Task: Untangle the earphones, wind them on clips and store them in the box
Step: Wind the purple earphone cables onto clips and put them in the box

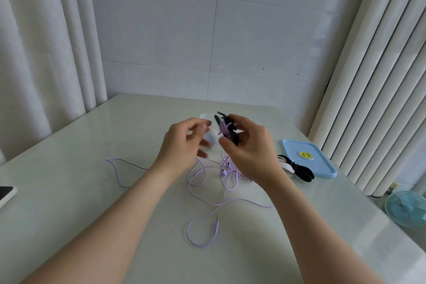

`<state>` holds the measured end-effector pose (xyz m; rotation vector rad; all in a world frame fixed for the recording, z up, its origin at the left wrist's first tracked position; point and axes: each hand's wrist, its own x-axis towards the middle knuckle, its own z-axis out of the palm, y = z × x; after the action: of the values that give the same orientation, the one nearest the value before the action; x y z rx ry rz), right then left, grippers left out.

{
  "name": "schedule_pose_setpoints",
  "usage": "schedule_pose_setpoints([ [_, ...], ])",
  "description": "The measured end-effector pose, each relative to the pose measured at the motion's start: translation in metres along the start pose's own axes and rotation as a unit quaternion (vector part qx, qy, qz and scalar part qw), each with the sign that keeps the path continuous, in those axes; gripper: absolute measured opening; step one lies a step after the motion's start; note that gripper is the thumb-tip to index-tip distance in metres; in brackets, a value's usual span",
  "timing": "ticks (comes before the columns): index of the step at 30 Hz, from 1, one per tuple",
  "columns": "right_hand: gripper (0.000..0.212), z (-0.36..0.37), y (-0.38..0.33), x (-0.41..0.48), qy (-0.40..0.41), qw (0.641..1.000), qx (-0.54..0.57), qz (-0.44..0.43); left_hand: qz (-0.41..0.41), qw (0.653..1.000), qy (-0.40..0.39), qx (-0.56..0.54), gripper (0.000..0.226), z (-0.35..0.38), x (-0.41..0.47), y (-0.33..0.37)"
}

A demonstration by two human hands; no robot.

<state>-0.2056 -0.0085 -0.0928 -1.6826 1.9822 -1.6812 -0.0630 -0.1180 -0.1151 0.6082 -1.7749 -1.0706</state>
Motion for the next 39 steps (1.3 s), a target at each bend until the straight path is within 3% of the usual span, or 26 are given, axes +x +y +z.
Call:
schedule_pose_setpoints([
  [2, 0.038, -0.003, 0.005, 0.004, 0.076, 0.996, -0.021, 0.030, 0.092, 0.972, 0.048, 0.211, 0.027, -0.001, 0.004, -0.018],
  [3, 0.037, -0.006, 0.007, 0.005, 0.111, 0.992, -0.024, 0.050, 0.105, 0.959, 0.037, 0.260, 0.034, 0.000, 0.006, -0.026],
  [5, 0.031, -0.010, 0.010, 0.006, 0.152, 0.985, -0.008, 0.080, 0.095, 0.944, -0.004, 0.316, 0.046, 0.004, 0.011, -0.037],
  [8, 0.024, -0.007, 0.012, 0.005, 0.144, 0.986, -0.018, 0.078, 0.074, 0.924, -0.032, 0.374, 0.042, 0.012, 0.016, -0.038],
  [14, 0.028, 0.006, 0.002, 0.021, 0.083, 0.994, -0.058, 0.048, 0.092, 0.946, 0.004, 0.311, 0.017, 0.013, 0.015, -0.036],
  [19, 0.031, 0.012, 0.003, 0.057, 0.006, 0.990, -0.126, 0.058, 0.089, 0.952, 0.011, 0.293, 0.014, 0.013, 0.015, -0.035],
  [28, 0.025, 0.032, 0.020, 0.091, -0.122, 0.937, -0.291, 0.151, 0.091, 0.963, 0.022, 0.254, 0.004, 0.008, 0.009, -0.030],
  [31, 0.017, 0.032, 0.025, 0.093, -0.114, 0.926, -0.308, 0.184, 0.099, 0.964, 0.020, 0.247, 0.003, 0.008, 0.009, -0.029],
  [35, 0.035, 0.036, 0.030, 0.092, -0.077, 0.924, -0.323, 0.191, 0.093, 0.962, 0.029, 0.253, 0.004, 0.010, 0.011, -0.030],
  [39, 0.034, 0.039, 0.025, 0.087, -0.111, 0.922, -0.337, 0.158, 0.108, 0.955, 0.064, 0.268, 0.007, 0.009, 0.014, -0.032],
])
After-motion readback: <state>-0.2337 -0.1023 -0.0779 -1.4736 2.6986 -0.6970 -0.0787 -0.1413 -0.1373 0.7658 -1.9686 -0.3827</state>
